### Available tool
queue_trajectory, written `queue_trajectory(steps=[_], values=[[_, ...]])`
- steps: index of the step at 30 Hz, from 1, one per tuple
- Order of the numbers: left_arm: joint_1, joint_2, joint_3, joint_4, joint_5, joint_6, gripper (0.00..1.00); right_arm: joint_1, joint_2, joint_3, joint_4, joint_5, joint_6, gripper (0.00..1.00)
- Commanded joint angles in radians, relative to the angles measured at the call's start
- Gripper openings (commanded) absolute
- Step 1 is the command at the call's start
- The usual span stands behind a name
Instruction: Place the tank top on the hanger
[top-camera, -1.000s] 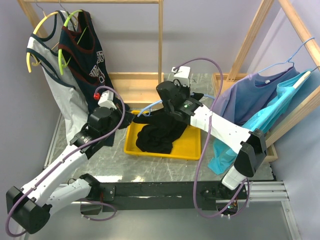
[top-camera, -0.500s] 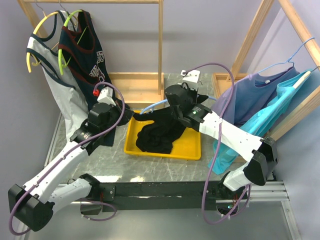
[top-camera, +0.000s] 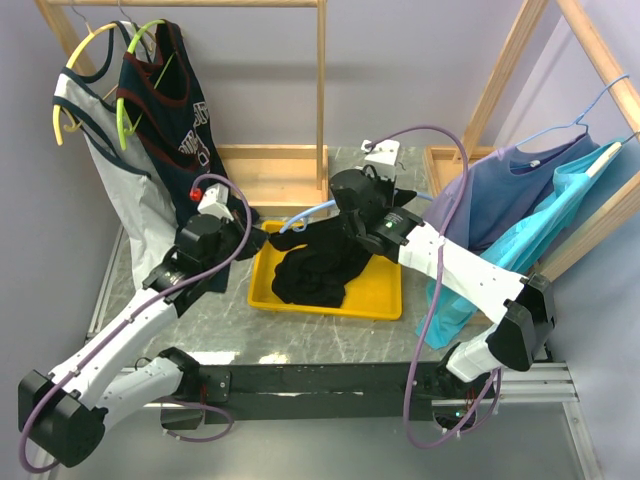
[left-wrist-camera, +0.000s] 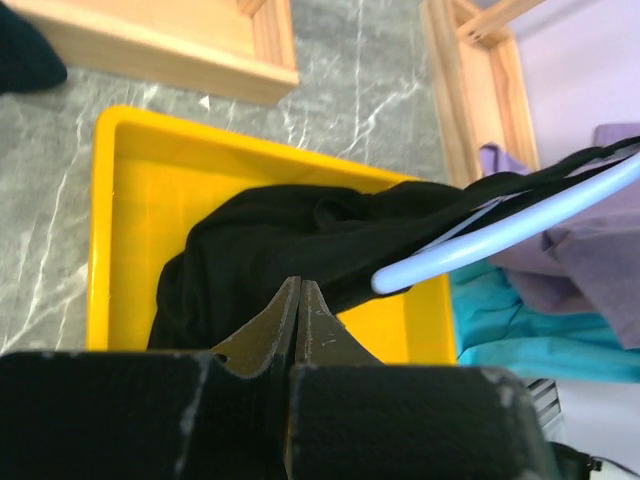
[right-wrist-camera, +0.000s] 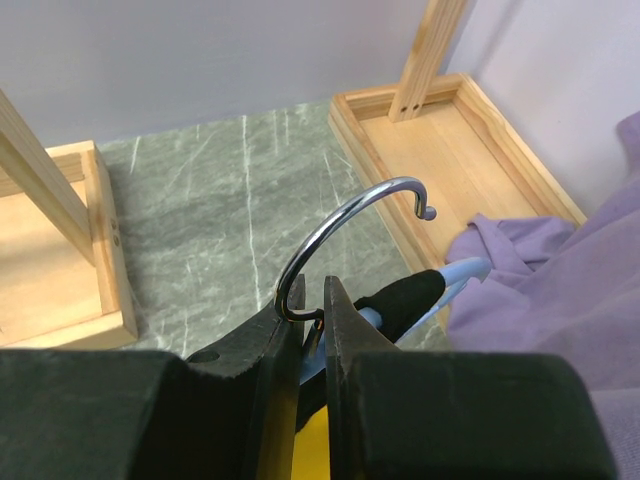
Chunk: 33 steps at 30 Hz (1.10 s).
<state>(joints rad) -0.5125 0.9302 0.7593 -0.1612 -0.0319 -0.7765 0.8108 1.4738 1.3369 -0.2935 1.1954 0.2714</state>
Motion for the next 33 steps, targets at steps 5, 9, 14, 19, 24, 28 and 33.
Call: queue_trajectory(steps=[5,9,14,19,24,28,33], values=[[0.008,-0.034,-0.043,0.065,0.023,-0.02,0.01,-0.013,0.006,0.073,-0.01,0.036,0.02,0.0],[0.008,-0.037,-0.032,0.054,0.017,-0.014,0.01,-0.01,0.011,0.065,-0.016,0.032,0.026,0.0],[0.008,-0.059,0.008,0.029,0.004,0.0,0.01,-0.012,0.023,0.064,-0.022,0.033,0.025,0.0],[0.008,-0.07,0.044,0.009,-0.005,0.013,0.01,-0.012,0.023,0.059,-0.01,0.032,0.02,0.0],[0.008,-0.048,0.106,0.003,0.023,0.022,0.01,-0.01,0.043,0.09,-0.004,0.044,-0.009,0.0],[0.008,-0.031,0.156,-0.001,0.075,0.04,0.01,-0.01,0.065,0.143,0.027,0.059,-0.07,0.0],[0.008,0.015,0.26,-0.024,0.125,0.043,0.01,0.004,0.146,0.301,0.033,0.102,-0.155,0.0]])
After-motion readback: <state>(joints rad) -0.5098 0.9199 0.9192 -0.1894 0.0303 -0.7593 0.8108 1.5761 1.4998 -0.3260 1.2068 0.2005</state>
